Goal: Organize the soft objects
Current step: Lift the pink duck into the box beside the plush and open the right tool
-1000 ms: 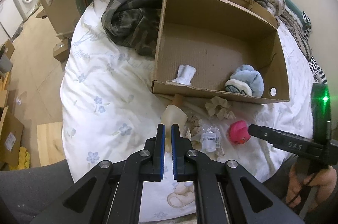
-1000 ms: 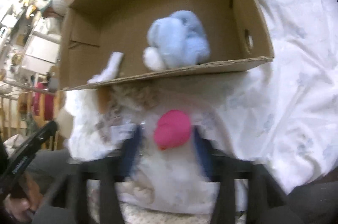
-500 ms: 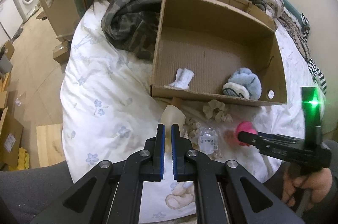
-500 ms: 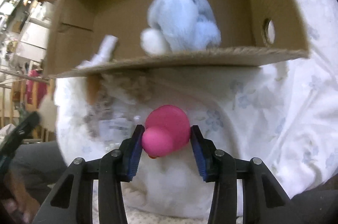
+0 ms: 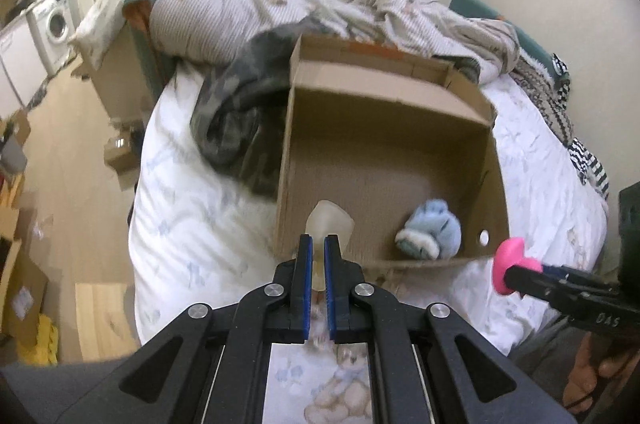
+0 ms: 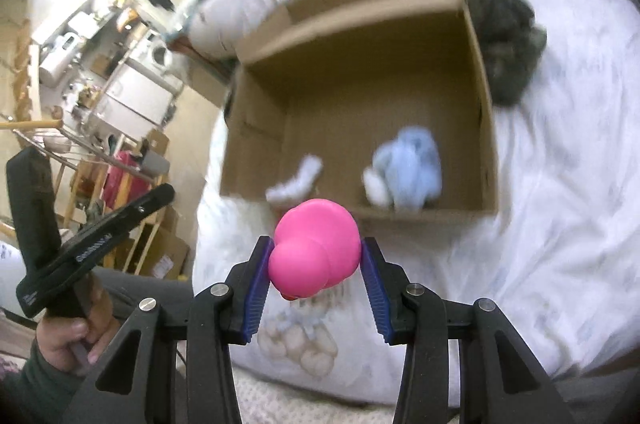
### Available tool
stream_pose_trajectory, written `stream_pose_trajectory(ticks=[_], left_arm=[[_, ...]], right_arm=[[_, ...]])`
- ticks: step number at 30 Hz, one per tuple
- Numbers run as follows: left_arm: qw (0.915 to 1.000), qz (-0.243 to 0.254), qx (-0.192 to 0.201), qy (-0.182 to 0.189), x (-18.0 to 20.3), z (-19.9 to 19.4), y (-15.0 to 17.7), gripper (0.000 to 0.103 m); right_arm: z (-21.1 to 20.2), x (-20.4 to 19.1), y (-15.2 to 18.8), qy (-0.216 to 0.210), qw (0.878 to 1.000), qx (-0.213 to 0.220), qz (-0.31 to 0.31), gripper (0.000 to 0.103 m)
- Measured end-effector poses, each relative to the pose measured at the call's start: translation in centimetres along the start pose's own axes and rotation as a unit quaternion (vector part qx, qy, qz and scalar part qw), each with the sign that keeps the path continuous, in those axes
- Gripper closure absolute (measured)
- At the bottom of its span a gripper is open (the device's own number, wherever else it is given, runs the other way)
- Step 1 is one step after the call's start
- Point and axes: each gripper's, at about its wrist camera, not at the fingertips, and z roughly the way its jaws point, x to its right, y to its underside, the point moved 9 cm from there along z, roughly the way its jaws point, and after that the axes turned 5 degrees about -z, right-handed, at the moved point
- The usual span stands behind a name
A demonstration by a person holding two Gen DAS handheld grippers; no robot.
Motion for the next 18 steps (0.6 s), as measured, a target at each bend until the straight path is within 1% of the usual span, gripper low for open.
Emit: stream_pose_trajectory(ticks=[4, 5, 8, 12, 14, 18], left_arm=[[0.9997, 0.011, 0.023, 0.000, 1.1, 0.3, -2.8, 0.097], [0.9993, 0.016, 0.035, -0.001, 1.5, 0.7, -3.7, 0.097], [0.9985, 0.025, 0.050, -0.003, 2.0, 2.0, -4.9, 0.097], [0.9985, 0.034, 0.043, -0.004, 2.5, 4.6, -4.6, 0.097], [0.9991, 0.029, 0.030, -0.003, 2.5, 6.1, -4.0, 0.097], [0.9994, 0.033, 0.008, -0.003, 2.8, 7.9, -3.0, 0.097]], right_arm=[[-2.0, 1.1, -3.5, 0.002, 0.999, 0.050, -0.015, 0.057], [-2.1, 1.5, -4.2, 0.008, 0.998, 0.062, -0.021, 0.057], [-2.2, 2.5, -5.2, 0.022, 0.996, 0.087, -0.019, 0.057], [-1.5, 4.7, -5.4, 0.045, 0.996, 0.082, 0.000, 0.057], [-1.3, 5.7, -5.5, 0.045, 0.996, 0.081, 0.018, 0.057], [-0.4, 7.4, -5.5, 0.062, 0.994, 0.077, 0.047, 0.057]])
